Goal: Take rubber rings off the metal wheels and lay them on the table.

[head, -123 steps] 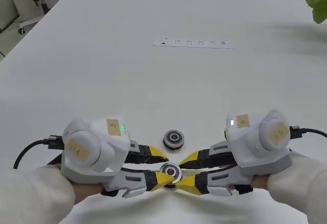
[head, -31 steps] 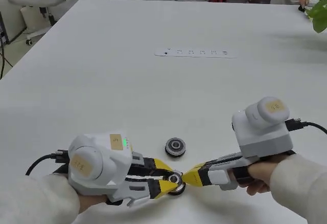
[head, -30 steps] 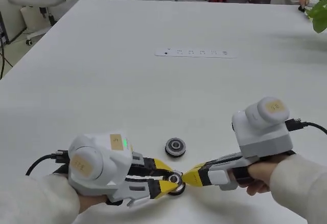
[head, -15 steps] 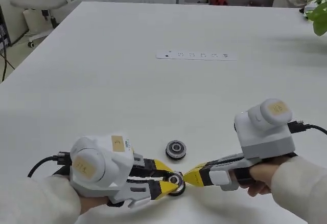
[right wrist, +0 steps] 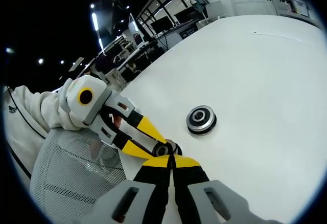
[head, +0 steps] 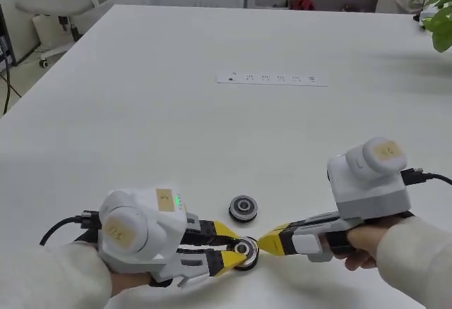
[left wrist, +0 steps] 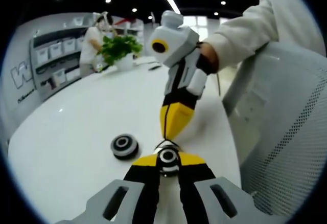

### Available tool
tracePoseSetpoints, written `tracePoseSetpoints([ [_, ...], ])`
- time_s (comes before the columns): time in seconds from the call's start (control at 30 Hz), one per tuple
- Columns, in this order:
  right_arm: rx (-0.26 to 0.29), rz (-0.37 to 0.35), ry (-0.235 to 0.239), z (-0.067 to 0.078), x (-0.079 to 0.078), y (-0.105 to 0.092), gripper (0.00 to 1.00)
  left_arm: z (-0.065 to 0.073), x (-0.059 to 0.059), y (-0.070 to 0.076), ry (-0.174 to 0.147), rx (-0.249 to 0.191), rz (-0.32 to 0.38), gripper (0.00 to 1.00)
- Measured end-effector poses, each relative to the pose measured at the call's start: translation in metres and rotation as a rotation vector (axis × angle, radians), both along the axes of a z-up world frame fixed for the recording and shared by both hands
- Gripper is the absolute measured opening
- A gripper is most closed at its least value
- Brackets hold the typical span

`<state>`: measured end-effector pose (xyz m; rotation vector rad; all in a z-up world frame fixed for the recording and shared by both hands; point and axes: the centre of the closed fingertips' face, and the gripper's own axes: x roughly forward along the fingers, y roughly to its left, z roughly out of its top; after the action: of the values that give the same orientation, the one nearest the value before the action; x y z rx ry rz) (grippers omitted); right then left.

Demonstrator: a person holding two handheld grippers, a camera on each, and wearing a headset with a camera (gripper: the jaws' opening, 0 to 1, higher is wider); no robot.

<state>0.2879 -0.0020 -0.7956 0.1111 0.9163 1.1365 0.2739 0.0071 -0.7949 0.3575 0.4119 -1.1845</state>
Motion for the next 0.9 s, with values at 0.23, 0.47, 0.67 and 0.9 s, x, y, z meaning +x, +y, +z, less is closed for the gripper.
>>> tracePoseSetpoints([
  [0.23, -0.005, -0.003, -0.004, -0.0004, 0.0008, -0.0014, 0.00, 0.0000, -0.0006, -0.0004, 0.000, 0.002, -0.003, 0.14],
  [0.47, -0.009, -0.007, -0.004, -0.0012, 0.0019, -0.0028, 0.00, -0.0001, -0.0004, -0.0004, 0.002, 0.003, -0.005, 0.14],
  [0.67, -0.006, -0.021, 0.004, -0.0014, 0.0040, -0.0046, 0.00, -0.0005, -0.0006, 0.0001, 0.004, 0.003, -0.016, 0.14],
  [0.9, -0.004, 0.015, 0.004, -0.0001, -0.0047, 0.0019, 0.00, -0.0008, 0.0003, 0.0000, -0.011, 0.017, -0.028, 0.12],
])
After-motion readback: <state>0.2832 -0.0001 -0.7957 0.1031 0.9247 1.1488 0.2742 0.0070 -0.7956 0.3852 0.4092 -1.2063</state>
